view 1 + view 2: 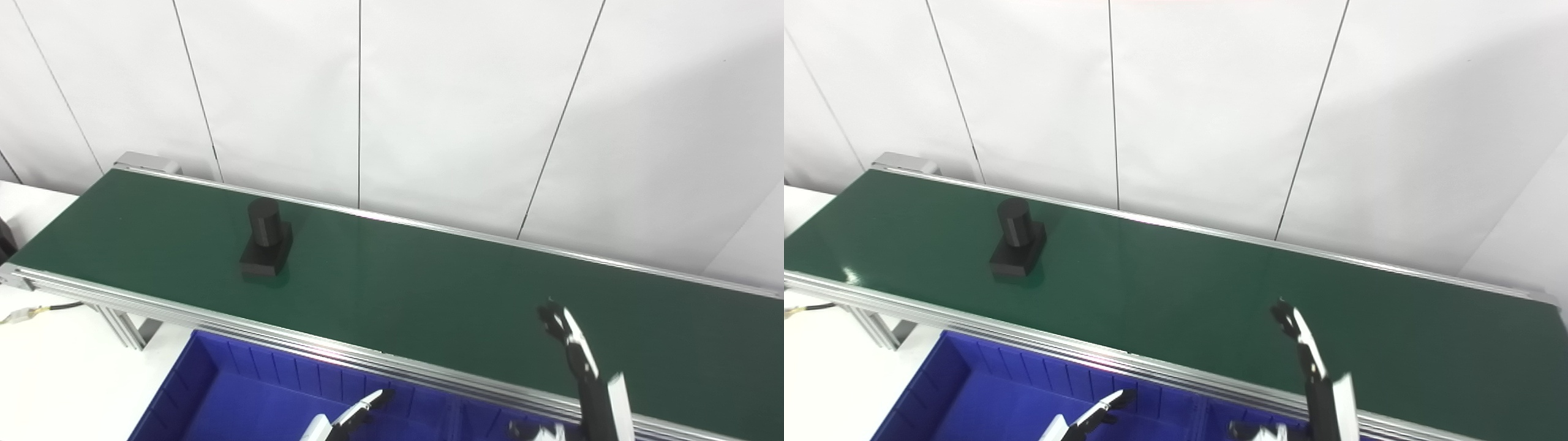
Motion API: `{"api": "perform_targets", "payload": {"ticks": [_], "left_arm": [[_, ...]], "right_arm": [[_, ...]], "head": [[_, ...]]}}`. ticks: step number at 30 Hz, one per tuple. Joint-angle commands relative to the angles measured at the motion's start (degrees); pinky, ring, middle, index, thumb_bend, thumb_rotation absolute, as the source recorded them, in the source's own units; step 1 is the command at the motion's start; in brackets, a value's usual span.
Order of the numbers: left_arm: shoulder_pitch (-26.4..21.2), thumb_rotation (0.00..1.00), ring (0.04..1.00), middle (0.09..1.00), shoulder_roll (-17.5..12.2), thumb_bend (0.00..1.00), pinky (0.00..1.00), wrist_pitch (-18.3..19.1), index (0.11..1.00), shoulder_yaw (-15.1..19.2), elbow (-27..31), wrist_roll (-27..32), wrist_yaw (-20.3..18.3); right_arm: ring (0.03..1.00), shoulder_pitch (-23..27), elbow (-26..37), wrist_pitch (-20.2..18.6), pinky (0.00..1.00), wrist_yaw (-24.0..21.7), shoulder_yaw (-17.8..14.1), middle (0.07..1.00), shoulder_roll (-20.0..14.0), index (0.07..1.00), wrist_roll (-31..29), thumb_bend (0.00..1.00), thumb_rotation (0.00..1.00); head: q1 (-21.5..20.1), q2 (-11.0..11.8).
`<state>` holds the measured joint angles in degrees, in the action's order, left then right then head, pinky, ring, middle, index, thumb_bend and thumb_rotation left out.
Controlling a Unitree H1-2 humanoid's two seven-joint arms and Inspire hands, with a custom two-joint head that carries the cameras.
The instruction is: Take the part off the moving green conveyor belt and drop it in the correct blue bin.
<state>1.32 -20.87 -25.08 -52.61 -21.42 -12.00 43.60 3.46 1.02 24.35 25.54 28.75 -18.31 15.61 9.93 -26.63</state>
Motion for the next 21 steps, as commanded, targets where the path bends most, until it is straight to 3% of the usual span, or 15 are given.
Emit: {"api": "perform_targets", "payload": {"ticks": [1,5,10,21], "left_arm": [[-1.05,0.64,0.858,0.886,-0.54,1.00,0.78,-1.84,0.890,-0.17,0.85,-0.95,1.19],[-0.85,0.63,0.863,0.892,-0.79,0.99,0.78,-1.84,0.895,-0.06,1.37,-0.97,0.82],[-0.88,0.63,0.866,0.894,-0.90,1.00,0.78,-1.84,0.899,-0.22,1.58,-0.90,0.98],[-0.61,0.62,0.864,0.895,-1.47,1.00,0.78,-1.84,0.899,0.32,2.23,-0.34,-0.06]], "right_arm": [[0.880,2.04,3.86,-2.88,0.83,-5.66,-1.97,0.891,0.42,0.930,0.23,0.91,0.66],[0.867,3.86,6.18,-7.56,0.81,-12.99,-5.11,0.877,1.33,0.916,1.22,0.88,0.59],[0.836,7.18,4.27,-9.40,0.76,-18.73,-7.62,0.871,3.17,0.905,3.25,0.88,0.61],[0.863,13.41,-2.60,-10.69,0.76,-24.41,-11.44,0.905,6.83,0.910,6.55,0.88,0.63]], "head": [[-0.21,-0.26],[-0.52,-0.39],[-0.68,-0.51],[-1.02,-0.58]]}}
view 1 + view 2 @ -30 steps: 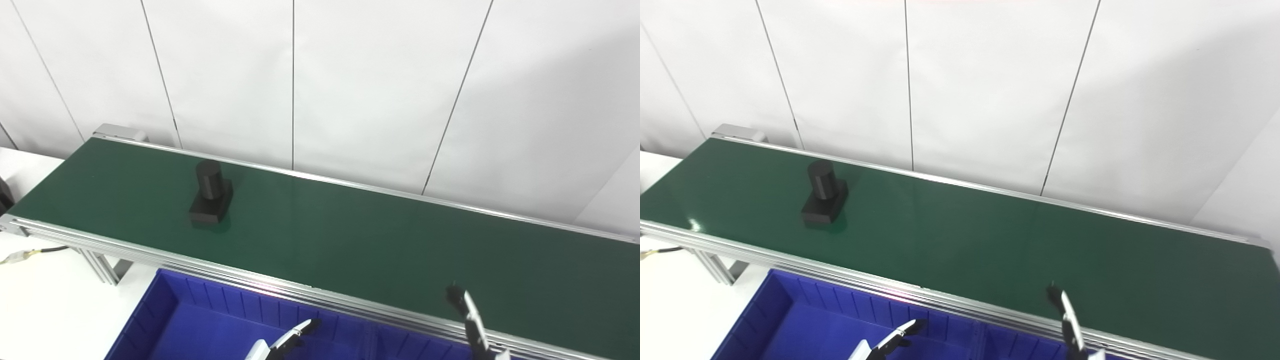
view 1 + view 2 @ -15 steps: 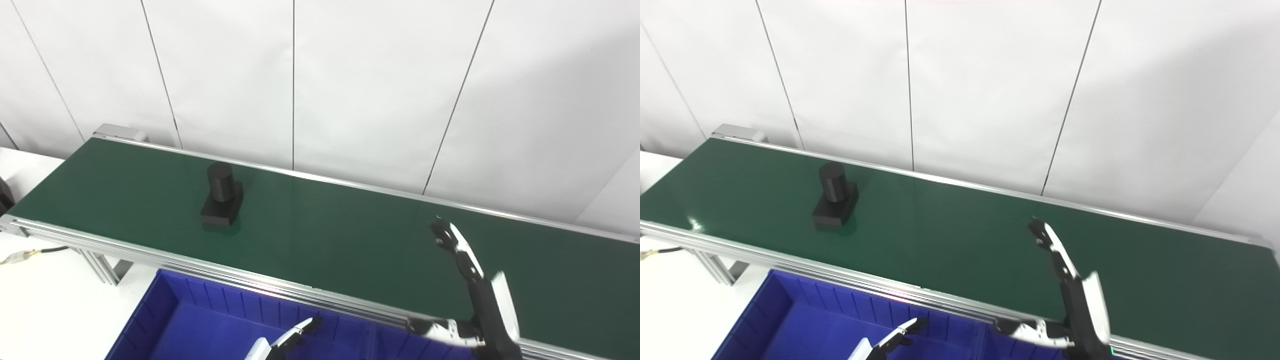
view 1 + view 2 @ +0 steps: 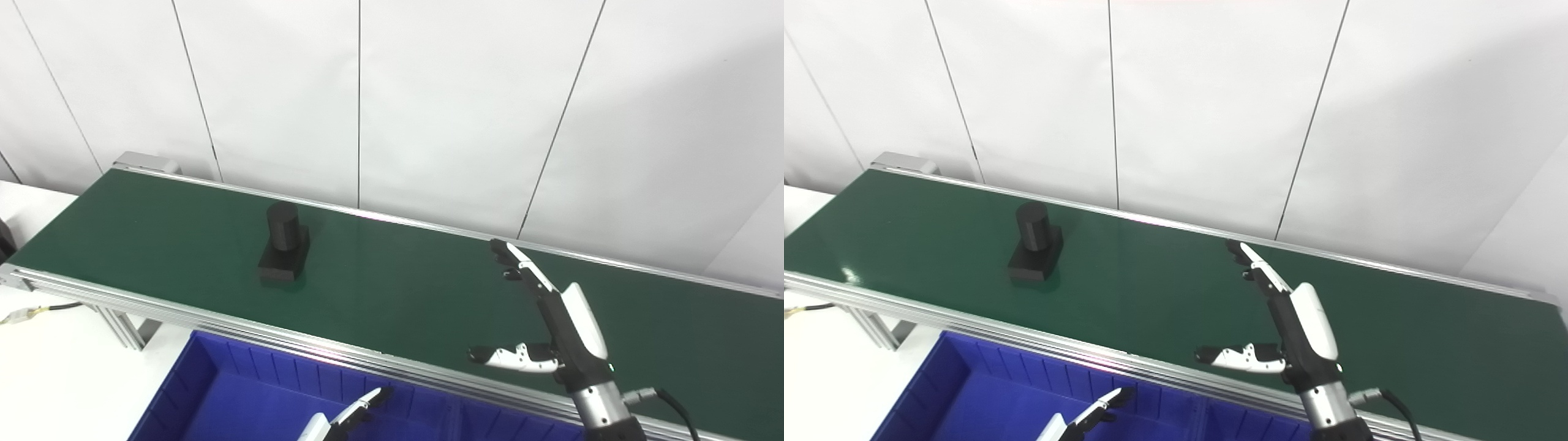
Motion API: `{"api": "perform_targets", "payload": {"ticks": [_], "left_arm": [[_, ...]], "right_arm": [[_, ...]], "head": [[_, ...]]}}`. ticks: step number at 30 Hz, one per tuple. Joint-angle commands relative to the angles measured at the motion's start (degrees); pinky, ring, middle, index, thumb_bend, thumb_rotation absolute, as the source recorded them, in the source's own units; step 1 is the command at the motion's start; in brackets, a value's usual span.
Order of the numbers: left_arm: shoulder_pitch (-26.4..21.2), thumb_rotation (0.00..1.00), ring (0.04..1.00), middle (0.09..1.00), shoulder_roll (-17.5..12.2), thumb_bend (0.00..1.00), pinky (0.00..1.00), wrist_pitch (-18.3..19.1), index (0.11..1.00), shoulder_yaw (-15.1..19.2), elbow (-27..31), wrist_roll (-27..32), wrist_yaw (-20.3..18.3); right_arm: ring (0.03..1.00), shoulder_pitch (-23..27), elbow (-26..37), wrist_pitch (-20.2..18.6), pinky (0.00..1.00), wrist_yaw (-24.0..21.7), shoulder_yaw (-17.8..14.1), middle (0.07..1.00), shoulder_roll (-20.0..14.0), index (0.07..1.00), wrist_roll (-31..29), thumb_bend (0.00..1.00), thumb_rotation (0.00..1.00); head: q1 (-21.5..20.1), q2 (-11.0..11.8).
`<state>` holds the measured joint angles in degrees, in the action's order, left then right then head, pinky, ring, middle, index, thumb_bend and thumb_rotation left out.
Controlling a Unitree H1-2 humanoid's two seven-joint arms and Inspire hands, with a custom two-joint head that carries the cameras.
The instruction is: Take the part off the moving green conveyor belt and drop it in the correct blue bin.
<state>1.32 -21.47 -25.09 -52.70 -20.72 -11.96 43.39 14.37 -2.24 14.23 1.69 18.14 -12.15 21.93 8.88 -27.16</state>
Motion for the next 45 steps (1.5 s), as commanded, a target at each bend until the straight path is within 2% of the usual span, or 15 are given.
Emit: {"api": "perform_targets", "payload": {"ticks": [1,7,11,22,23,24,27,30,34,36,45], "left_arm": [[-0.67,0.62,0.864,0.896,-0.93,1.00,0.78,-1.84,0.900,0.41,1.58,-0.29,-0.08],[-0.89,0.61,0.859,0.894,-1.06,1.00,0.77,-1.84,0.897,0.54,1.36,-0.44,-0.39],[-1.12,0.62,0.850,0.890,-1.46,1.00,0.76,-1.84,0.899,0.43,1.37,-0.66,-0.92],[-1.33,0.62,0.833,0.885,-1.66,1.00,0.73,-1.84,0.894,0.25,0.89,-0.61,-1.11],[-1.38,0.62,0.829,0.881,-1.64,1.00,0.72,-1.84,0.890,0.14,0.74,-0.68,-0.91],[-1.32,0.62,0.827,0.880,-1.58,1.00,0.72,-1.84,0.889,0.22,0.68,-0.48,-1.03],[-1.25,0.62,0.824,0.876,-1.52,1.00,0.72,-1.84,0.886,0.32,0.57,-0.23,-1.22],[-0.98,0.61,0.836,0.880,-1.68,1.00,0.74,-1.84,0.888,0.74,1.00,0.17,-2.33],[-0.59,0.61,0.858,0.890,-1.70,1.00,0.77,-1.84,0.897,1.29,1.45,0.61,-3.37],[-0.64,0.62,0.854,0.889,-1.71,1.00,0.77,-1.84,0.897,1.22,1.36,0.11,-3.14],[-0.57,0.61,0.839,0.884,-1.94,1.00,0.74,-1.84,0.887,1.04,1.36,0.51,-3.54]], "right_arm": [[0.865,3.23,-0.08,-0.88,0.76,-0.85,-1.03,0.906,1.03,0.912,0.37,0.88,0.64],[0.860,6.58,-4.00,-1.57,0.76,-2.16,-1.76,0.889,2.49,0.917,1.14,0.89,0.64],[0.853,9.19,-7.23,-1.86,0.75,-2.87,-1.61,0.892,3.09,0.925,2.56,0.88,0.66],[0.846,15.77,-16.41,-2.37,0.74,-4.16,-1.10,0.893,5.72,0.929,3.65,0.89,0.64],[0.847,16.22,-17.17,-2.20,0.82,-4.25,-1.10,0.888,5.96,0.927,3.50,0.89,0.65],[0.847,16.91,-18.53,-1.76,0.85,-4.07,-1.09,0.887,6.34,0.926,3.41,0.89,0.65],[0.851,18.33,-21.29,-0.86,0.85,-3.45,-1.05,0.885,7.19,0.924,3.56,0.90,0.66],[0.858,19.74,-23.10,-0.94,0.91,-2.98,-0.61,0.892,7.99,0.928,4.43,0.90,0.66],[0.870,21.51,-24.99,-1.39,0.84,-2.90,0.03,0.910,8.82,0.927,5.18,0.89,0.64],[0.858,22.41,-26.21,-1.11,0.75,-2.37,0.51,0.907,9.12,0.929,5.92,0.91,0.66],[0.842,26.63,-33.72,-0.75,0.70,1.31,2.26,0.906,11.93,0.922,8.89,0.92,0.68]], "head": [[-0.13,0.10],[-0.52,0.49],[-0.92,0.81],[-2.50,1.73],[-2.50,1.73],[-2.90,1.89],[-3.16,1.92],[-3.11,1.90],[-2.90,1.92],[-2.89,1.89],[-2.72,1.79]]}}
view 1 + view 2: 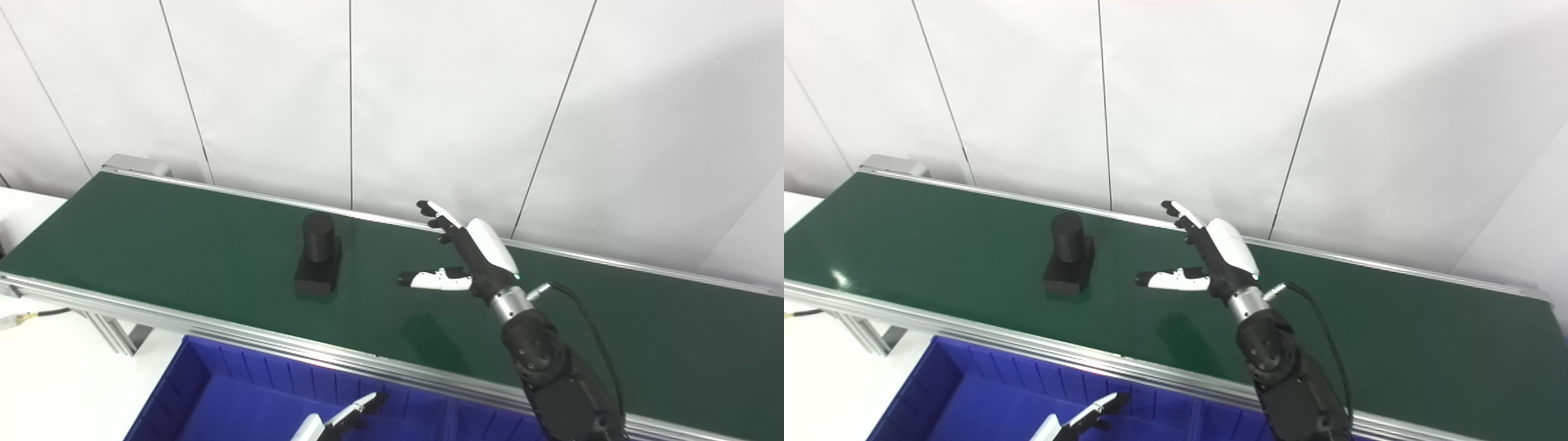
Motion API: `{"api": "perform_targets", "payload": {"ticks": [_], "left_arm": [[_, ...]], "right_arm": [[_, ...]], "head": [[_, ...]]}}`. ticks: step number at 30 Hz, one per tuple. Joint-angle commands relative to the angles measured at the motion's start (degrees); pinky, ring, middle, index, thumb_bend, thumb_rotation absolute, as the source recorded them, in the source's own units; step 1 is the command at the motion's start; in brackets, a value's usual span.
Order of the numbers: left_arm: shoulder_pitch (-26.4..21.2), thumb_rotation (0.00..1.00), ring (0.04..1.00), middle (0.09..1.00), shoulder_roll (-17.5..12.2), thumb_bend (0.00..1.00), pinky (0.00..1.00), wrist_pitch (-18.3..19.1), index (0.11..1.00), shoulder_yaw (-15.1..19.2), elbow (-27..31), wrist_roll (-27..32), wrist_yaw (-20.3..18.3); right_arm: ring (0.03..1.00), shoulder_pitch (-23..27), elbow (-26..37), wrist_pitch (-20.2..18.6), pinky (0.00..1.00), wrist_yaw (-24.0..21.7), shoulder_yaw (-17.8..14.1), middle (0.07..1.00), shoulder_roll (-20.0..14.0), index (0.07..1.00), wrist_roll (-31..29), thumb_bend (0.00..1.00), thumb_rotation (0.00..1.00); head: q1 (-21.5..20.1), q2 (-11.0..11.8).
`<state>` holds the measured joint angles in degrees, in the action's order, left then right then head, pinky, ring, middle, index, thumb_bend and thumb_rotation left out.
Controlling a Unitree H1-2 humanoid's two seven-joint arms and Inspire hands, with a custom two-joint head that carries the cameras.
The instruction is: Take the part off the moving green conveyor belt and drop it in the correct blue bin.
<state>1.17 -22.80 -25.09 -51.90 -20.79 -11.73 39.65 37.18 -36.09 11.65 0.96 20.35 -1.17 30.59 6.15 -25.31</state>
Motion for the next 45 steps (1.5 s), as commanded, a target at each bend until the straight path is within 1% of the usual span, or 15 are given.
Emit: {"api": "perform_targets", "payload": {"ticks": [1,3,4,8,11,12,17,19,21,26,29,36,40,45], "left_arm": [[-0.32,0.61,0.842,0.886,-0.76,1.00,0.74,-1.84,0.888,0.28,1.64,0.73,-0.32],[-0.18,0.60,0.849,0.891,-0.98,1.00,0.75,-1.84,0.890,0.39,1.92,1.14,-1.09],[-0.22,0.61,0.850,0.892,-1.09,1.00,0.75,-1.84,0.890,0.27,1.95,0.83,-0.81],[-0.09,0.61,0.840,0.883,-1.17,1.00,0.74,-1.84,0.885,0.29,2.01,0.54,-0.58],[0.40,0.60,0.856,0.894,-1.11,1.00,0.76,-1.84,0.894,0.55,2.44,1.29,-1.81],[0.54,0.60,0.862,0.900,-1.07,1.00,0.77,-1.84,0.898,0.67,2.52,1.43,-2.14],[0.91,0.61,0.852,0.899,-0.72,1.00,0.75,-1.84,0.896,0.80,2.51,0.94,-2.02],[1.02,0.62,0.853,0.900,-0.67,1.00,0.75,-1.84,0.897,0.79,2.58,0.79,-1.95],[1.25,0.61,0.862,0.905,-0.63,1.00,0.77,-1.84,0.899,0.95,2.83,1.12,-2.48],[1.45,0.62,0.862,0.901,-0.51,1.00,0.77,-1.84,0.897,0.98,2.95,0.54,-2.01],[1.80,0.62,0.864,0.899,-0.39,1.00,0.77,-1.84,0.896,1.25,3.01,0.62,-2.14],[2.62,0.63,0.866,0.895,-0.49,1.00,0.78,-1.84,0.891,1.72,3.45,0.46,-2.51],[2.88,0.64,0.884,0.905,-0.76,1.00,0.81,-1.84,0.901,1.78,3.59,-0.22,-2.11],[2.93,0.64,0.872,0.900,-0.84,1.00,0.79,-1.84,0.896,1.68,3.62,-0.76,-1.11]], "right_arm": [[0.835,4.38,-1.10,2.01,0.69,2.67,0.17,0.905,1.42,0.921,0.46,0.93,0.69],[0.828,5.28,-2.87,2.14,0.68,3.39,0.33,0.907,2.04,0.919,0.60,0.93,0.68],[0.827,5.86,-3.91,1.95,0.68,3.70,0.38,0.908,2.46,0.919,0.59,0.93,0.68],[0.839,7.95,-8.13,2.17,0.71,5.19,1.16,0.908,3.65,0.918,1.19,0.91,0.67],[0.817,9.44,-11.43,3.11,0.68,6.97,2.09,0.898,4.37,0.912,1.98,0.91,0.67],[0.817,9.84,-12.26,3.28,0.69,7.42,2.34,0.896,4.56,0.911,2.14,0.91,0.67],[0.825,12.92,-18.74,4.06,0.71,9.50,3.19,0.895,6.13,0.904,2.26,0.91,0.65],[0.828,14.20,-21.40,4.26,0.71,10.32,3.57,0.895,6.76,0.907,2.32,0.93,0.67],[0.836,15.30,-23.38,4.19,0.72,10.42,3.76,0.902,7.35,0.913,2.00,0.94,0.68],[0.850,17.93,-28.49,4.81,0.74,10.52,3.78,0.914,8.76,0.923,0.94,0.95,0.67],[0.856,19.28,-31.35,4.55,0.75,11.02,3.96,0.913,9.59,0.927,0.95,0.95,0.66],[0.874,21.36,-35.57,4.10,0.78,11.61,4.17,0.924,11.05,0.935,0.83,0.97,0.67],[0.876,22.21,-37.04,4.39,0.79,12.07,4.40,0.925,11.65,0.932,0.86,0.97,0.67],[0.873,22.78,-38.20,4.19,0.78,12.57,4.43,0.926,12.07,0.930,0.53,0.97,0.66]], "head": [[-0.20,-0.27],[-0.22,-0.28],[-0.31,-0.31],[-0.06,-0.18],[0.15,-0.29],[0.15,-0.29],[0.45,-0.44],[0.64,-0.49],[0.76,-0.65],[1.07,-0.74],[1.19,-0.79],[1.72,-0.88],[1.68,-0.93],[1.42,-1.01]]}}
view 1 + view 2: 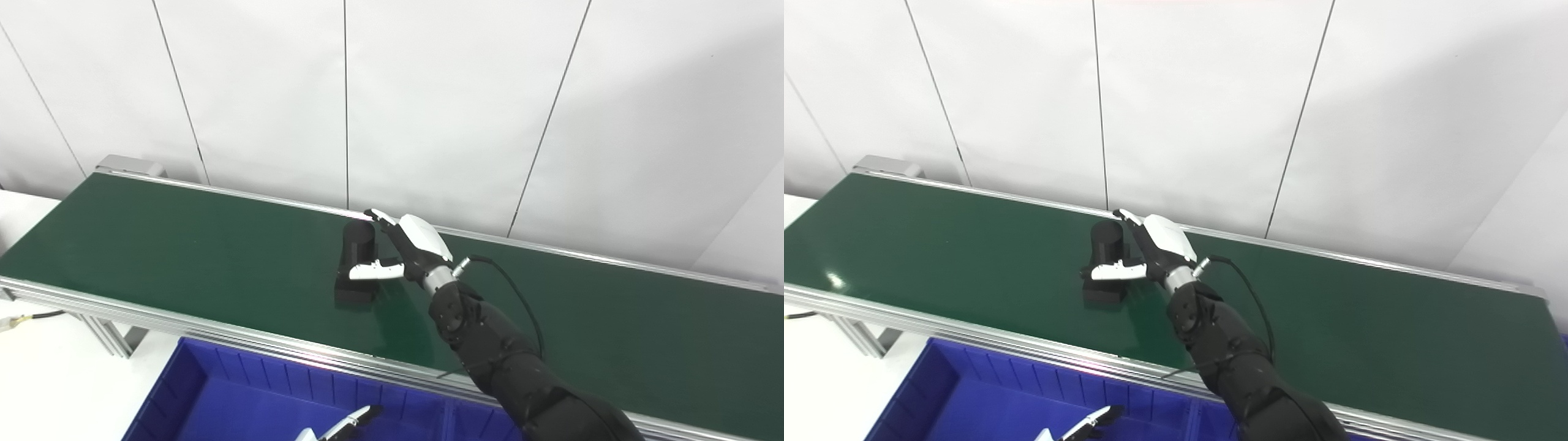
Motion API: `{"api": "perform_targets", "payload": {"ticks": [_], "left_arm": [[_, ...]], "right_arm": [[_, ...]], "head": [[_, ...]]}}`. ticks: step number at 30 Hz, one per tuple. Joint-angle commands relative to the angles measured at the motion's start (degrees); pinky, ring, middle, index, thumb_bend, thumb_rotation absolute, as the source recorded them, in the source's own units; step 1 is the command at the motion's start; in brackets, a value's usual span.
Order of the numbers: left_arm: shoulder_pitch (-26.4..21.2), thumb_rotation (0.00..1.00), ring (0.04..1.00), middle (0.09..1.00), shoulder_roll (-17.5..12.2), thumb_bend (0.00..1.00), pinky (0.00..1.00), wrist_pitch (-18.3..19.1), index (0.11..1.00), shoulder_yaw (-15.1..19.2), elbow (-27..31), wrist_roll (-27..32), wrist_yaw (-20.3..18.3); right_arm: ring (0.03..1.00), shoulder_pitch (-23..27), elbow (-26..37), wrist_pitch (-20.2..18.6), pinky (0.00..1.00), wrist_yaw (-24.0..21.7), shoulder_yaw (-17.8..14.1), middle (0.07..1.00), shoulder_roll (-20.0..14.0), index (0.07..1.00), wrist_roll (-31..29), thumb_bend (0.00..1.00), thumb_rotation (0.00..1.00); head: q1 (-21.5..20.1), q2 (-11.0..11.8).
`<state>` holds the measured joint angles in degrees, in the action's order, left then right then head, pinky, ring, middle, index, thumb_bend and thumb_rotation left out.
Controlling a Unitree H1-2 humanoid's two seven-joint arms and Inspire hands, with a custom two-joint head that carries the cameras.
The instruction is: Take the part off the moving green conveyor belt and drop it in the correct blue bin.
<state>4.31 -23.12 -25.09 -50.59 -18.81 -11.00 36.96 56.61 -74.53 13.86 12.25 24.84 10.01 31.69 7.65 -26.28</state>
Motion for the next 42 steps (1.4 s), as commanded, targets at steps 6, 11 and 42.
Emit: {"api": "perform_targets", "payload": {"ticks": [6,11,42], "left_arm": [[-0.07,0.63,0.859,0.892,-0.62,1.00,0.77,-1.83,0.892,0.34,1.75,-1.64,2.17],[-0.01,0.62,0.853,0.887,-1.18,1.00,0.76,-1.83,0.885,-0.33,2.10,-2.05,3.41],[1.84,0.61,0.872,0.898,-3.28,1.00,0.79,-1.84,0.901,-0.42,5.12,-2.01,5.63]], "right_arm": [[0.880,3.63,-0.90,1.42,0.79,1.38,-0.02,0.929,0.75,0.935,-1.13,0.94,0.62],[0.873,3.67,-2.28,0.91,0.79,2.59,-0.77,0.919,0.82,0.928,-2.09,0.92,0.60],[0.453,-0.57,-5.95,3.61,0.34,13.90,-8.46,0.554,0.92,0.480,-11.61,0.49,0.00]], "head": [[-0.24,0.02],[-0.80,-0.05],[-3.89,-2.42]]}}
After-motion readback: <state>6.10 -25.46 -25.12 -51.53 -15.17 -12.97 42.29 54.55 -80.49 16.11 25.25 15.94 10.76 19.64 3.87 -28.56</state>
